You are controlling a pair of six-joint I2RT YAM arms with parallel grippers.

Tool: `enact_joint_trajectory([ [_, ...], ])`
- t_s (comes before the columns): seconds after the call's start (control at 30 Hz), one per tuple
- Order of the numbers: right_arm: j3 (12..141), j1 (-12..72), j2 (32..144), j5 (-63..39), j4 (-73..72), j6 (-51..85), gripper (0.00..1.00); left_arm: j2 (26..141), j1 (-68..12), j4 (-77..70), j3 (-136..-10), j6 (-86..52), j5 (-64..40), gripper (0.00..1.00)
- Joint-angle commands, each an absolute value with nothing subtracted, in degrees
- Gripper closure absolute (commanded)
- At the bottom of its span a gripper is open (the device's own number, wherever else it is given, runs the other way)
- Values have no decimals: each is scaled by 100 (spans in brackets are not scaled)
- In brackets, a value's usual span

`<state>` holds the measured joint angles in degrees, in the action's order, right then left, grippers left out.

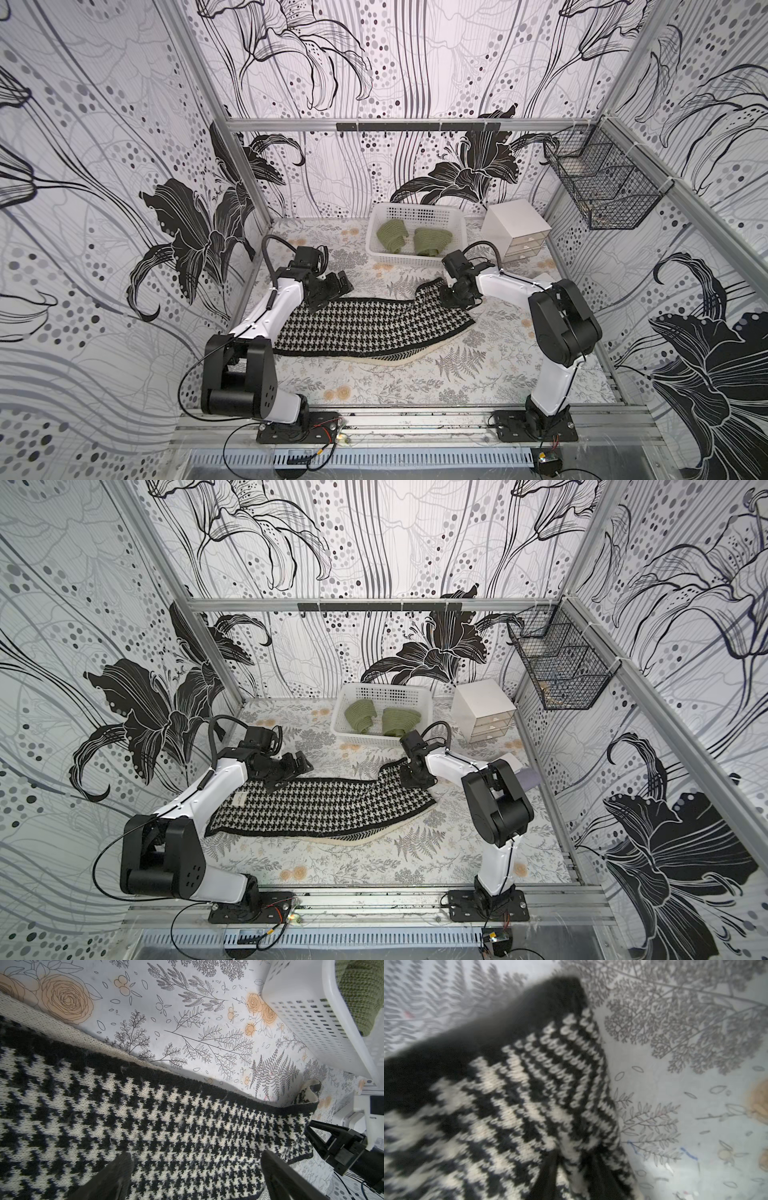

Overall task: Roll up the scarf and place it into the basket
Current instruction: Flatten out the scarf at the center of the board.

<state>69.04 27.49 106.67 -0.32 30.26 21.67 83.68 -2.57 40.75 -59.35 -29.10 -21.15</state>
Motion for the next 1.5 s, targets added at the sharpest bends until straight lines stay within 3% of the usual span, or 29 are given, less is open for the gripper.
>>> enact_joint_trajectory([
  [0.0,6667,2733,10259,706,3299,2372,100,8357,-248,4008,-5876,-2788,-2202,1],
  [0.13,6006,2684,8914,1185,3475,2599,100,8358,-253,4001,-5909,-2769,-2188,1],
  [0.27,5534,1991,8198,1158,3919,2721,100,8469,-252,3921,-5977,-2801,-2215,1],
  [0.5,5770,1283,9101,1853,4825,2894,100,8670,-340,3768,-5972,-2949,-2420,1],
  [0.7,5502,1307,8743,1657,3955,2981,100,8726,-572,3806,-5985,-2979,-2390,1],
  [0.83,5927,2091,7964,645,3618,2772,100,8535,-544,3962,-6134,-2973,-2101,1],
  [0.93,7034,3057,8235,-333,3798,3042,100,8249,-100,4098,-6244,-3217,-1598,1],
  [1.03,8406,4215,8696,-625,3792,3309,100,7888,738,4201,-6319,-3454,-1337,1],
  [1.17,8795,4598,8168,-379,3291,3867,100,7456,1396,4266,-6644,-3367,-1346,1],
  [1.27,8503,4167,7560,639,3724,4138,100,7452,1437,4429,-6918,-3193,-1327,1],
  [1.33,7996,3364,7237,854,4180,4429,100,7546,1439,4393,-6945,-3152,-1594,1],
  [1.47,6990,2304,6859,2257,5390,4311,100,7671,1384,4158,-6771,-3219,-2139,1],
])
